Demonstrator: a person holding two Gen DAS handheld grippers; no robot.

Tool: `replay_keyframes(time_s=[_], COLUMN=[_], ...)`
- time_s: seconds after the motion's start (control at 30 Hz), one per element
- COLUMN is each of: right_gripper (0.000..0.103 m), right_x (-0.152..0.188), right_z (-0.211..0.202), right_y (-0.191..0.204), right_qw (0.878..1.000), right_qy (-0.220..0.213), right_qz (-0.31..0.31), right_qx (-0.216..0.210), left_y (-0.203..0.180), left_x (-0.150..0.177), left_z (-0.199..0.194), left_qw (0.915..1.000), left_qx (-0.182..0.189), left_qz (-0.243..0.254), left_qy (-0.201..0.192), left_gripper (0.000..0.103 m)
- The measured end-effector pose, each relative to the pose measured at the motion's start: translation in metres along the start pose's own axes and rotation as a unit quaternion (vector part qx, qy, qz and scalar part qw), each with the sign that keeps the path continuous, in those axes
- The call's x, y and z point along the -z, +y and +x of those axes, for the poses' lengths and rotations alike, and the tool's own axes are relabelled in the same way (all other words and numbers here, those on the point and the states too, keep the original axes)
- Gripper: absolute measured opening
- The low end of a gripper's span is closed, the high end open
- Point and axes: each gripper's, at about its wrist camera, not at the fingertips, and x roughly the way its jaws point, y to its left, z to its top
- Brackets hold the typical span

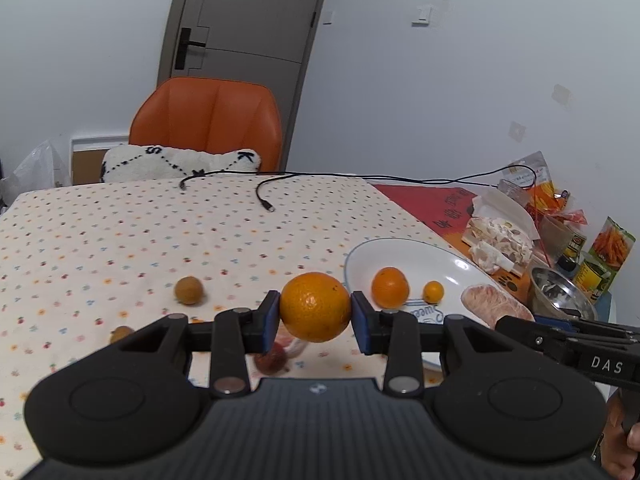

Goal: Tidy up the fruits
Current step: 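Carry both fruits to the plate while the left tool opens to drop the orange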

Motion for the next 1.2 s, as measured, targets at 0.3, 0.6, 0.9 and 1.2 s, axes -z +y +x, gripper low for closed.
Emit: replay_keyframes(time_s=[0.3,0.6,0.9,1.2], right_gripper=[0.036,0.036,0.037,0.037], right_x=[0.002,0.000,-0.002,-0.008], right_z=[0.007,0.009,0.012,0.018], right_y=[-0.021,-0.035,-0.045,-0.043], right_qw=[1.000,0.999,0.998,0.998], right_qy=[0.001,-0.001,-0.001,-0.008], right_qz=[0.020,0.030,0.038,0.043], right_qx=[0.021,0.039,0.044,0.041], left_y=[-0.025,-0.045,-0.057,-0.046], left_x=[-0.005,-0.002,-0.001,-0.005], left_z=[0.019,0.045,0.059,0.045], left_qw=[0.9995,0.9984,0.9978,0.9985], left_qx=[0.021,0.041,0.040,0.011], left_qz=[0.021,0.029,0.034,0.044], left_qy=[0.004,0.024,0.041,0.031], left_gripper=[0.036,0.036,0.037,0.051])
